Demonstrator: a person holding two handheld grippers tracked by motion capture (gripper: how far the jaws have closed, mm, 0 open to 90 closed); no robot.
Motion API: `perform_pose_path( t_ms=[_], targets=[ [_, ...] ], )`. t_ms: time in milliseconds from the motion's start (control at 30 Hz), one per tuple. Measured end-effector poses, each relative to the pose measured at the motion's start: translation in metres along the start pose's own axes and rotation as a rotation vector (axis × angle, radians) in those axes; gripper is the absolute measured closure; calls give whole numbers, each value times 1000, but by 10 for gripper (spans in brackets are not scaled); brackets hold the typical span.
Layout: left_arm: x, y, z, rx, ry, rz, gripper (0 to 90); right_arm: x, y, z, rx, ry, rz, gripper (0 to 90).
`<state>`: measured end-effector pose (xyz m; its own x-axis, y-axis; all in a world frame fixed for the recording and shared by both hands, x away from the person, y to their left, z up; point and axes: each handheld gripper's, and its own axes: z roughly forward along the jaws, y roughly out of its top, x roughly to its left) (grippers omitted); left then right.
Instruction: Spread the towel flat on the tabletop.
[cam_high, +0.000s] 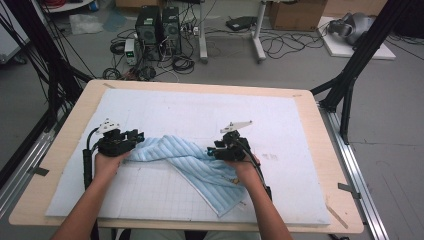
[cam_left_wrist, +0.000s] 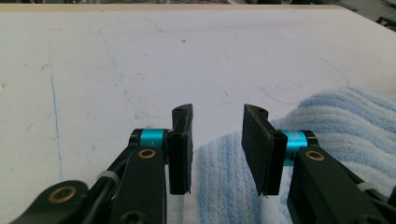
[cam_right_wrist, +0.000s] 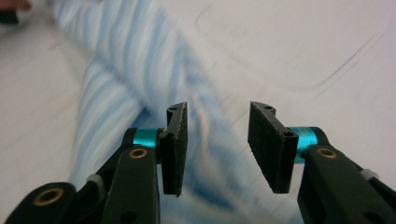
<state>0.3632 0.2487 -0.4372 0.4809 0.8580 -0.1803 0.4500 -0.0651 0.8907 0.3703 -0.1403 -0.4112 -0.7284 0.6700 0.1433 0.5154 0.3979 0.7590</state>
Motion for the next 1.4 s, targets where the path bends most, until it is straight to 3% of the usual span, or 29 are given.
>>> perform_pose_path(
  t_ms=[100, 133, 267, 300, 333, 400, 433, 533, 633, 667, 700, 733, 767, 800, 833, 867, 900, 1000, 1033, 1100, 1133, 1167, 1200, 1267, 1300, 1400],
  targets=[
    [0, 0, -1, -11, -3, 0, 625, -1, 10, 15, -6, 24, -2, 550],
    [1, 1, -1, -12, -4, 1, 625, 3, 16, 27, -5, 58, -20, 535],
    [1, 1, -1, -9, -4, -2, 622, 11, 23, 46, 9, 98, -44, 538],
    [1, 0, -1, -10, -3, -2, 620, 13, 25, 51, 17, 104, -51, 569],
    [1, 0, -1, -9, -4, -3, 619, 18, 29, 62, 59, 153, -40, 662],
    [1, 0, -1, -9, -5, -4, 619, 21, 31, 67, 82, 171, -46, 695],
    [1, 0, -1, -12, -4, -8, 618, 25, 31, 74, 132, 201, -64, 774],
    [2, 0, -2, -12, -1, -8, 618, 28, 31, 76, 145, 211, -88, 821],
    [2, 1, -2, -15, 0, -11, 618, 28, 32, 69, 140, 185, -114, 835],
    [2, 1, -3, -18, 10, -9, 614, 25, 33, 62, 125, 128, -116, 840],
    [2, 1, -3, -18, 10, -9, 614, 25, 33, 62, 125, 128, -116, 840],
    [2, 1, -3, -21, 12, -9, 614, 20, 33, 52, 95, 65, -109, 843],
    [3, 1, -4, -20, 12, -9, 614, 20, 33, 52, 95, 65, -109, 843],
    [3, 1, -4, -20, 14, -10, 610, 17, 33, 46, 79, 29, -103, 842],
    [3, 1, -4, -20, 16, -11, 610, 10, 34, 35, 50, -50, -93, 842],
    [3, 1, -4, -22, 16, -12, 610, 10, 34, 35, 50, -50, -93, 842],
    [3, 1, -4, -22, 15, -11, 609, 2, 32, 23, 20, -135, -80, 842],
    [2, 1, -3, -20, 14, -12, 608, -11, 28, 8, -1, -269, -59, 841],
    [2, 1, -3, -19, 14, -11, 608, -11, 28, 8, -1, -269, -59, 841],
    [2, 1, -3, -15, 13, -10, 606, -20, 24, 0, -9, -329, -30, 841],
    [2, 1, -3, -15, 11, -10, 603, -27, 19, -6, 1, -387, -17, 841],
    [2, 1, -3, -14, 11, -12, 603, -27, 19, -6, 1, -387, -17, 841],
    [2, 1, -3, -13, 8, -10, 601, -32, 15, -9, 13, -453, -16, 841],
    [1, 1, -2, -8, 5, -10, 599, -35, 12, -11, 24, -477, -6, 838],
    [-1, 1, -1, -6, -2, -15, 588, -41, 6, -12, 48, -498, 23, 789],
    [-7, 0, 4, 8, -41, -4, 575, -42, 2, -12, 38, -486, 46, 692]
  ],
)
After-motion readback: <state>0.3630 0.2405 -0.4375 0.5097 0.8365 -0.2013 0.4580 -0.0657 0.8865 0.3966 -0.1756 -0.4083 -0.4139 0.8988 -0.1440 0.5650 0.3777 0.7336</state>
